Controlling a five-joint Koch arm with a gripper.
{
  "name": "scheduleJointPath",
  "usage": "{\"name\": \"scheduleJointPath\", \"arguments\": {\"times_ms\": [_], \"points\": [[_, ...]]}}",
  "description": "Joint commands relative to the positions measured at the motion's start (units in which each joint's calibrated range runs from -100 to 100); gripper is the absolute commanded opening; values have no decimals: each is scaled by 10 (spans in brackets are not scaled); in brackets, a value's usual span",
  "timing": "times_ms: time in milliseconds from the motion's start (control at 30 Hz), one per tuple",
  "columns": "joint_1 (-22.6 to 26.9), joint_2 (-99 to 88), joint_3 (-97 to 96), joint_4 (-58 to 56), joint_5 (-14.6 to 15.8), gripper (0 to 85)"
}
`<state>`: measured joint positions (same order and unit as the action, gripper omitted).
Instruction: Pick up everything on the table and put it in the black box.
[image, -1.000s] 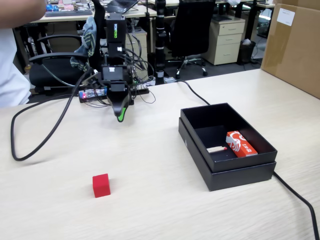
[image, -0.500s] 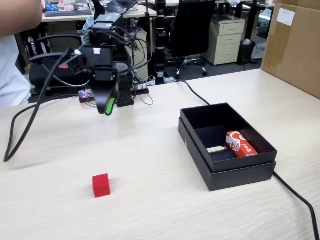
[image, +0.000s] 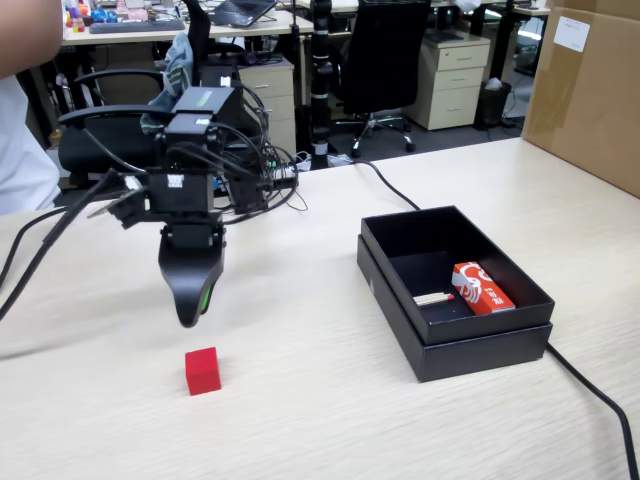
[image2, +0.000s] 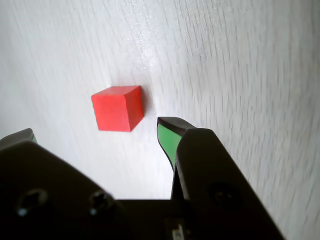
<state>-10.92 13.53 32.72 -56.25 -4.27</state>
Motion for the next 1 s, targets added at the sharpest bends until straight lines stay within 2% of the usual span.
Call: {"name": "scheduleJointPath", "arguments": {"times_ms": [0,700,967], "points": [[0,29,60,0,-5,477],[8,164,122,1,-4,469],[4,166,120,0,-13,398]]}}
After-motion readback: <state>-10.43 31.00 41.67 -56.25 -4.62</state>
